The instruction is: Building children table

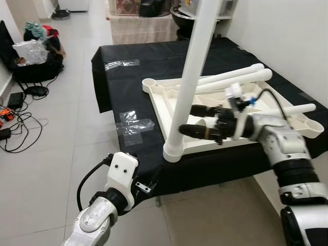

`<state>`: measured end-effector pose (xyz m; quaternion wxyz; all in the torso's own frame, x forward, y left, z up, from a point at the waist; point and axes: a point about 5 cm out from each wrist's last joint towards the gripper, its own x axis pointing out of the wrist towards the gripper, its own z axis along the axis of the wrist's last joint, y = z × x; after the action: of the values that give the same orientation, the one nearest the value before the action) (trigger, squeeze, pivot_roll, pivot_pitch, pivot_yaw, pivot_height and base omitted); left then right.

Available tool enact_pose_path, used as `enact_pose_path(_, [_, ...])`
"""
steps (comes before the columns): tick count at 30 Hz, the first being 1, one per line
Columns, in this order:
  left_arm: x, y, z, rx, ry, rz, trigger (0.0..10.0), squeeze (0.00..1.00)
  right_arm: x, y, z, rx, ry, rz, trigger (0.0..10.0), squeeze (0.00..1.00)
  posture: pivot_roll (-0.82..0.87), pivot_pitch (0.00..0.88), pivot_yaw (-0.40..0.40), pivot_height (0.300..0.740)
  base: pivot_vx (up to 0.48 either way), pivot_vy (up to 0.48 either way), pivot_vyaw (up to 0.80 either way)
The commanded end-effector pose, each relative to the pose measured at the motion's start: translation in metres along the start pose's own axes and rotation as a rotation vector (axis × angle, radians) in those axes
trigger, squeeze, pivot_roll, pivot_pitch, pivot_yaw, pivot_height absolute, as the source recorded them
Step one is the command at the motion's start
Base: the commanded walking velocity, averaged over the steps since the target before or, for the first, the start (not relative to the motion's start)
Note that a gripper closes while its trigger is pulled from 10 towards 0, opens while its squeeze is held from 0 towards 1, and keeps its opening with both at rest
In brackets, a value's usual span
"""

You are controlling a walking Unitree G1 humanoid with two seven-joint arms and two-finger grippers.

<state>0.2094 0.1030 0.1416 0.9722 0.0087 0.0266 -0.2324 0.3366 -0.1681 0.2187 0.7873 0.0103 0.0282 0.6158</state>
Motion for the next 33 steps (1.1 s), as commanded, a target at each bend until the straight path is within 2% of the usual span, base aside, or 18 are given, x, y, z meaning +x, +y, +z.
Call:
enact_pose_path(1, [0.000, -0.002, 0.003, 0.009, -0.014, -0.011, 10.0, 0.00, 0.009, 0.003, 0.001, -0.009, -0.005, 0.028, 10.0, 0.00, 0.05, 0.056, -0.073, 0.740, 0.000, 0.000, 0.00])
enact_pose_path(5, [0.000, -0.001, 0.004, 0.010, -0.018, -0.008, 10.0, 0.00, 0.019, 0.000, 0.000, -0.037, -0.003, -0.011, 10.0, 0.00, 0.05, 0.060, -0.073, 0.740, 0.000, 0.000, 0.00])
enact_pose_path(9, [0.002, -0.001, 0.006, 0.012, -0.026, -0.005, 10.0, 0.00, 0.033, -0.007, -0.003, -0.066, 0.003, -0.128, 10.0, 0.00, 0.05, 0.063, -0.074, 0.740, 0.000, 0.000, 0.00])
enact_pose_path(14, [0.002, -0.001, 0.007, 0.014, -0.030, -0.002, 10.0, 0.00, 0.039, -0.012, -0.004, -0.071, -0.002, -0.202, 10.0, 0.00, 0.05, 0.064, -0.075, 0.740, 0.000, 0.000, 0.00])
enact_pose_path(15, [0.002, 0.000, 0.007, 0.018, -0.031, 0.000, 10.0, 0.00, 0.040, -0.013, -0.004, -0.073, -0.010, -0.228, 6.7, 0.00, 0.05, 0.065, -0.076, 0.740, 0.000, 0.000, 0.00])
enact_pose_path(16, [0.002, 0.000, 0.007, 0.018, -0.031, 0.000, 10.0, 0.00, 0.040, -0.013, -0.004, -0.073, -0.010, -0.228, 6.7, 0.00, 0.05, 0.065, -0.076, 0.740, 0.000, 0.000, 0.00])
enact_pose_path(17, [0.002, 0.000, 0.007, 0.022, -0.030, 0.002, 10.0, 0.00, 0.041, -0.014, -0.004, -0.071, -0.015, -0.246, 0.0, 0.00, 0.05, 0.065, -0.076, 0.740, 0.000, 0.000, 0.00])
enact_pose_path(28, [0.002, 0.002, 0.006, 0.027, -0.029, 0.014, 10.0, 0.00, 0.038, -0.013, -0.007, -0.059, -0.020, -0.293, 0.0, 0.00, 0.04, 0.059, -0.075, 0.740, 0.000, 0.000, 0.00])
enact_pose_path(29, [0.003, 0.001, 0.005, 0.028, -0.028, 0.012, 10.0, 0.00, 0.035, -0.015, -0.010, -0.060, -0.021, -0.338, 0.0, 0.00, 0.04, 0.057, -0.074, 0.740, 0.000, 0.000, 0.00])
enact_pose_path(30, [0.004, 0.001, 0.005, 0.030, -0.028, 0.013, 10.0, 0.00, 0.029, -0.022, -0.014, -0.049, -0.031, -0.472, 0.0, 0.00, 0.04, 0.050, -0.073, 0.740, 0.000, 0.000, 0.00])
enact_pose_path(32, [0.004, 0.001, 0.005, 0.030, -0.028, 0.013, 10.0, 0.00, 0.029, -0.022, -0.014, -0.049, -0.031, -0.472, 0.0, 0.00, 0.04, 0.050, -0.073, 0.740, 0.000, 0.000, 0.00])
enact_pose_path(33, [0.004, 0.002, 0.005, 0.033, -0.029, 0.015, 10.0, 0.00, 0.020, -0.036, -0.021, -0.026, -0.022, -0.737, 0.0, 0.00, 0.04, 0.048, -0.071, 0.740, 0.000, 0.000, 0.00])
